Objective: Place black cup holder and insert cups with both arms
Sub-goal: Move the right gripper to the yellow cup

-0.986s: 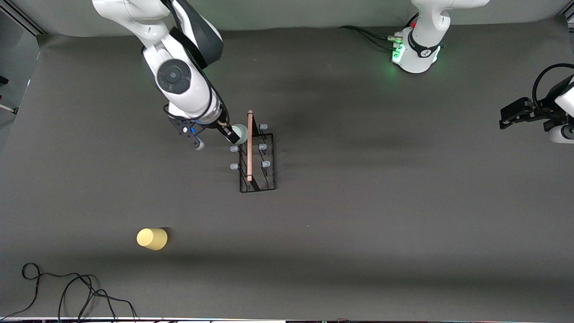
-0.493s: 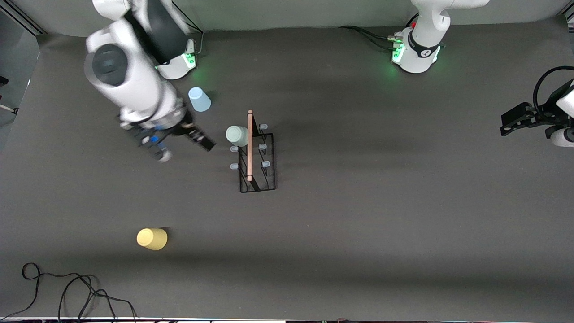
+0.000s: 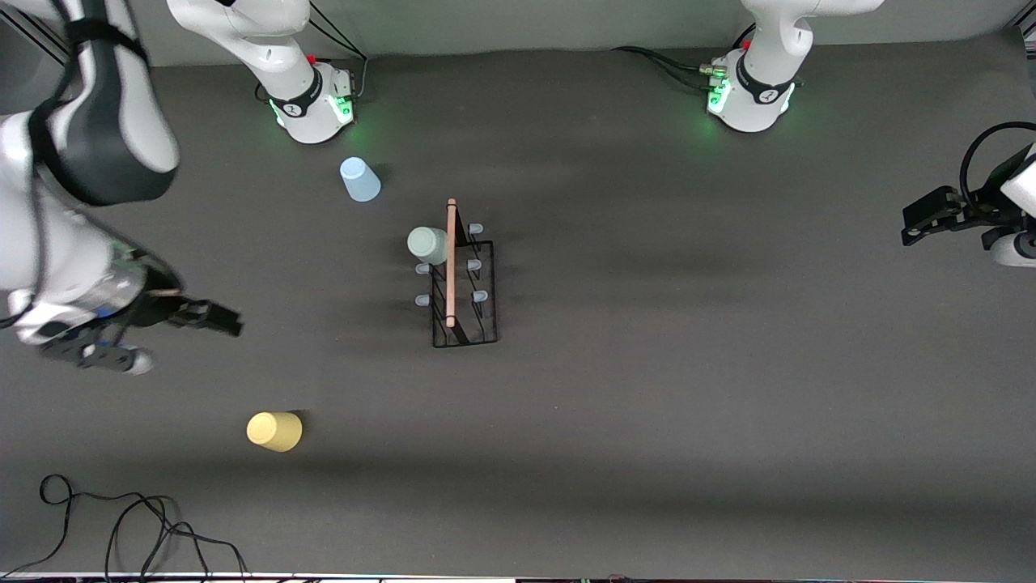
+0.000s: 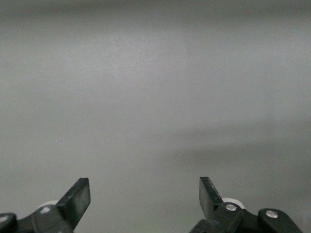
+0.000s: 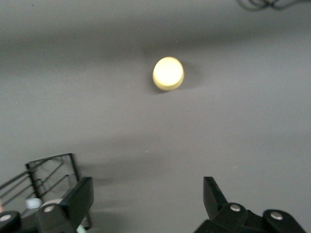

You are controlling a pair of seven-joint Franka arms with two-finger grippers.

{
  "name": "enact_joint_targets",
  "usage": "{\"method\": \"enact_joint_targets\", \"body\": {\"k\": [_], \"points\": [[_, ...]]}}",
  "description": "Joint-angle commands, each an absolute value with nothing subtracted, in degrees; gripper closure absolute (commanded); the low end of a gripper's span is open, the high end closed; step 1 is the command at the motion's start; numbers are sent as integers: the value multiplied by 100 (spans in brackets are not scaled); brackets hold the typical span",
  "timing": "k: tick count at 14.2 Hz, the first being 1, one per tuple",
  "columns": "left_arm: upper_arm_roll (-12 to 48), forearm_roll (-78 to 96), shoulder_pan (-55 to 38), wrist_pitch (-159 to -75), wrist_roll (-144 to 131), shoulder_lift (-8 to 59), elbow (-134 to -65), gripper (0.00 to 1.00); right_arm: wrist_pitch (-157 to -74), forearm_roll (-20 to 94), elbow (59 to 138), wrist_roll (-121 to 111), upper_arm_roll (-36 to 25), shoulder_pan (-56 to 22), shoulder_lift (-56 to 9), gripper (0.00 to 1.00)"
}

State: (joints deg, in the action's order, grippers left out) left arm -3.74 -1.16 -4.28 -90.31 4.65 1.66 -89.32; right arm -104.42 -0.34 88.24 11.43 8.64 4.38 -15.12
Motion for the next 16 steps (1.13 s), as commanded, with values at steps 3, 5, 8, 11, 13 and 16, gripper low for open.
{"method": "enact_joint_targets", "body": {"k": [3,5,8,11,13,16], "points": [[-413,-141,-457,-8974,536,62,-9009,0,-10318,-149,7578,659,809,422,-2775,0],[-413,-132,-448,-8991,536,70,-9000,0,-10423,-149,7235,642,809,422,-3276,0],[-422,-132,-448,-8991,519,79,-9000,0,-11159,-350,7137,458,800,431,-3769,0],[-422,-106,-448,-9009,519,97,-9000,0,-11793,-448,7163,483,809,422,-4243,0],[-422,-105,-448,-9070,519,132,-8982,0,-12250,-457,7189,510,800,422,-4560,0],[-422,-105,-448,-9070,527,123,-8982,0,-12743,-501,7391,519,791,422,-4877,0]]}}
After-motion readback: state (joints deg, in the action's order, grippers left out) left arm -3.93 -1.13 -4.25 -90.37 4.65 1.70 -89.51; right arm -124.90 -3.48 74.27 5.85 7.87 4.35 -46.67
